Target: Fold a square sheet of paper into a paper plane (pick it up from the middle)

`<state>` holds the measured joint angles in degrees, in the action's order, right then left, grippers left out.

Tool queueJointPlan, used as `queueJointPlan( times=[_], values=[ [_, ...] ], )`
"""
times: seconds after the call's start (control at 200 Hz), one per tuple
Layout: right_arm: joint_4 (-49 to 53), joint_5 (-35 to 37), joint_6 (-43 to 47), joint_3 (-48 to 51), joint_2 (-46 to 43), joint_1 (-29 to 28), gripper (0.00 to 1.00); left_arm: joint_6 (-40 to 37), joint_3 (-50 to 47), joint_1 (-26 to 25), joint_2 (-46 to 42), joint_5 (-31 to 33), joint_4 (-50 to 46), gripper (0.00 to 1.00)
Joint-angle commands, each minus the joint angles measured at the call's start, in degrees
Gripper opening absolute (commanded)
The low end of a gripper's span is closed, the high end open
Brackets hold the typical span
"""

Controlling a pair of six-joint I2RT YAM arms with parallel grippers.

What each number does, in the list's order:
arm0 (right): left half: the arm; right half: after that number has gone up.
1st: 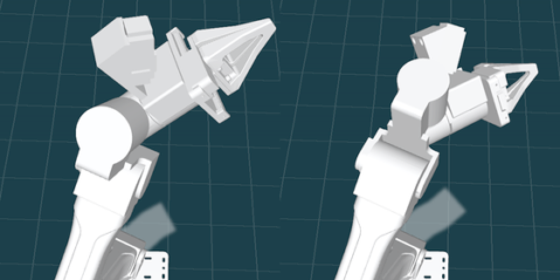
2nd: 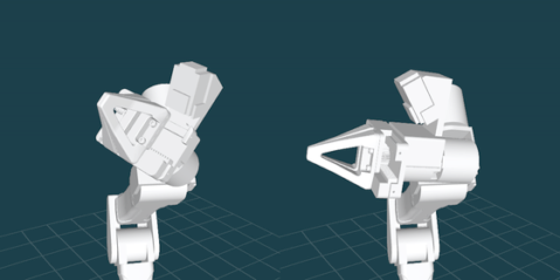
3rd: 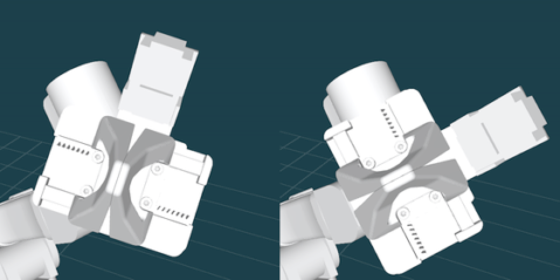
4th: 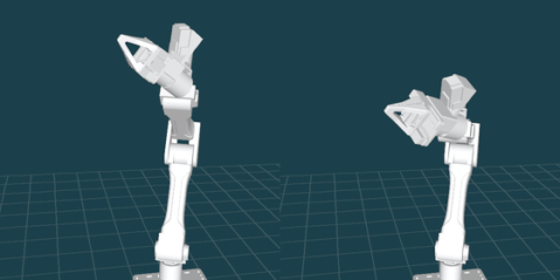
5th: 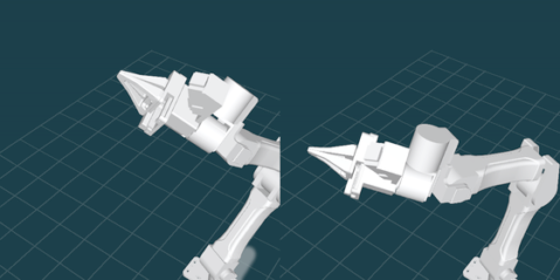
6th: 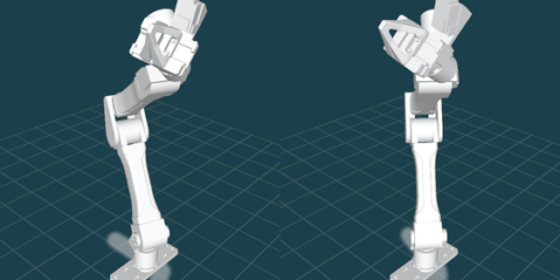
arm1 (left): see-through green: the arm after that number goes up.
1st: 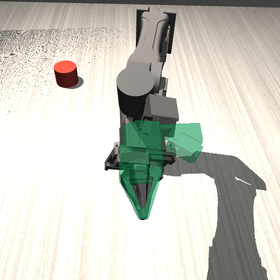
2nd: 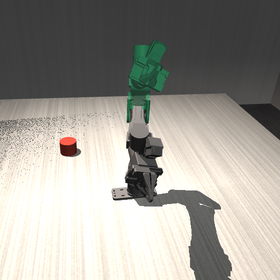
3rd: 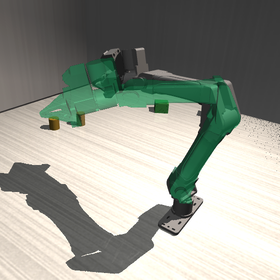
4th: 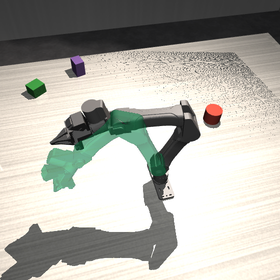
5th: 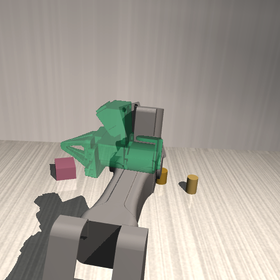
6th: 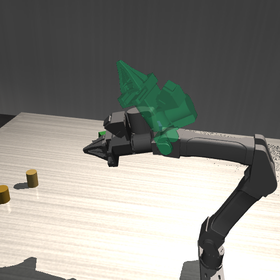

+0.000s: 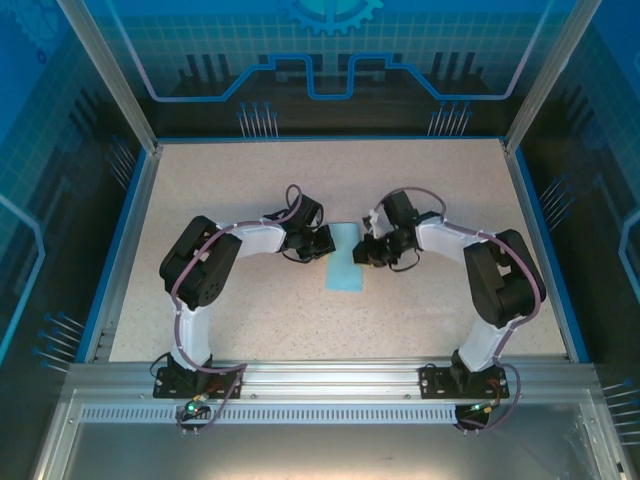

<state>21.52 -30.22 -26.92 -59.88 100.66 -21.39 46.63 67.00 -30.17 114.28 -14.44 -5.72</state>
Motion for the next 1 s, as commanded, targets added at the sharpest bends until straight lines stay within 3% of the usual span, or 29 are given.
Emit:
queueJointPlan(
  times=[0.0, 0.3, 0.605, 0.84, 0.995],
  values=[
    [-1.15, 2.06, -1.61, -5.09, 4.04, 1.51, 0.16, 0.74, -0.68, -0.5, 2.41, 1.68, -5.12, 0.0],
    [-0.95, 2.11, -1.01, -11.14, 12.34, 3.25, 0.16, 1.0, -0.28, -0.45, 2.7, 1.34, -5.96, 0.0],
    [-2.09, 4.21, -2.31, -8.44, 14.49, 5.52, 0.15, 0.79, -0.9, -0.48, 2.7, 1.46, -6.5, 0.0],
    [-2.64, 1.56, -2.62, -11.63, 10.98, 5.36, 0.16, 0.3, -0.32, -0.49, 2.65, 1.41, -6.81, 0.0],
    [-2.42, 2.27, -2.79, -13.57, 13.33, 5.32, 0.16, 0.3, -0.12, -0.49, 2.61, 1.39, -6.85, 0.0]
  ],
)
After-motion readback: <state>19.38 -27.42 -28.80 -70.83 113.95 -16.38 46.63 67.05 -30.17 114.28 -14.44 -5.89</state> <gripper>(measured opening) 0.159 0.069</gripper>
